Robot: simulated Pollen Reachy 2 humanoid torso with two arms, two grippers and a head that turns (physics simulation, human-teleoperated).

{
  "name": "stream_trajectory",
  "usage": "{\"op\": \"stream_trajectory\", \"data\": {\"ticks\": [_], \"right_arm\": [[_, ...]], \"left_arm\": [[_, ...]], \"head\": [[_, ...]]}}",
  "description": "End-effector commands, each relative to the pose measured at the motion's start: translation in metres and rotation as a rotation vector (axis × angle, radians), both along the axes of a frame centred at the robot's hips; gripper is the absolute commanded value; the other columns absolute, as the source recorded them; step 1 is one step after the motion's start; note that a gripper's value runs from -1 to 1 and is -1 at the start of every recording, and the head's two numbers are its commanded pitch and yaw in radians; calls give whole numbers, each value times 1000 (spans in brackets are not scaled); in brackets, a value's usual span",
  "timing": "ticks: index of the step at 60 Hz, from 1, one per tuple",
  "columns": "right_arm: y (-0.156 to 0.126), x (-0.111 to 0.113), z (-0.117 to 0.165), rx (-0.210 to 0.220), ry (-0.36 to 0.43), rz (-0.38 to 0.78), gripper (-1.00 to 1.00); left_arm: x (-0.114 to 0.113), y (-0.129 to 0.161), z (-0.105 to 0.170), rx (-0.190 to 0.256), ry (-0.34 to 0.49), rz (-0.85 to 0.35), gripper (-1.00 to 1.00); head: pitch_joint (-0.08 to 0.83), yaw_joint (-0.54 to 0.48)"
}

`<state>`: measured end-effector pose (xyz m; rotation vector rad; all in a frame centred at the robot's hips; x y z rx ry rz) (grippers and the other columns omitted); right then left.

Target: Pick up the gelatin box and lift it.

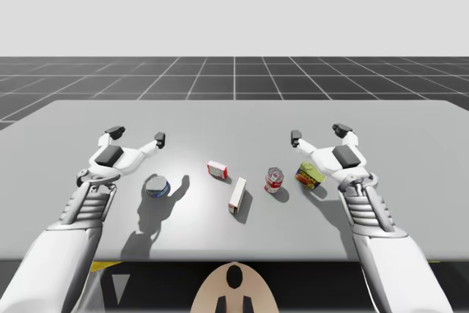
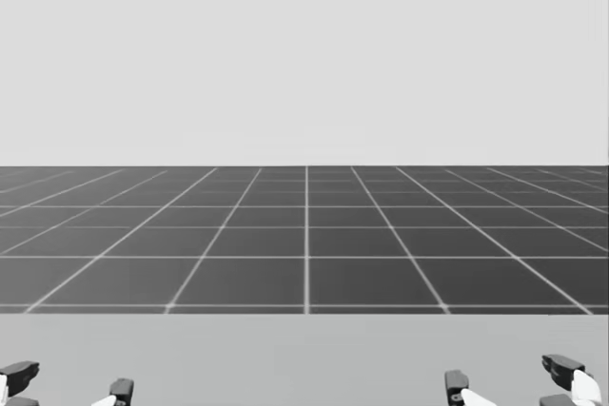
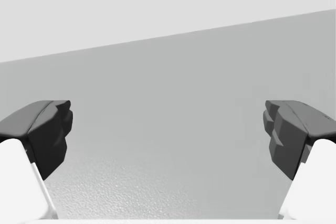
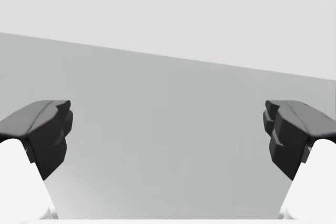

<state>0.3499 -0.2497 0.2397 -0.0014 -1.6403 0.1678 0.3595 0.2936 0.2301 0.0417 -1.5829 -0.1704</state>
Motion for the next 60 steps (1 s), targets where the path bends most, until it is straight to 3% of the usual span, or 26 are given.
{"op": "stream_trajectory", "data": {"ticks": [1,13,46,60], "right_arm": [[1,-1,-1,0,-5,-3,-1000],[1,1,-1,-9,-2,5,-1000],[-2,2,1,-5,0,-18,-1000],[-3,2,2,1,2,-23,-1000]], "left_arm": [[0,-1,0,5,0,3,-1000],[-1,-1,0,6,-1,5,-1000],[-1,-1,0,10,-3,-2,-1000],[-1,-2,0,11,-7,-8,-1000]], "head": [[5,3],[60,-2],[456,47],[581,68]]}}
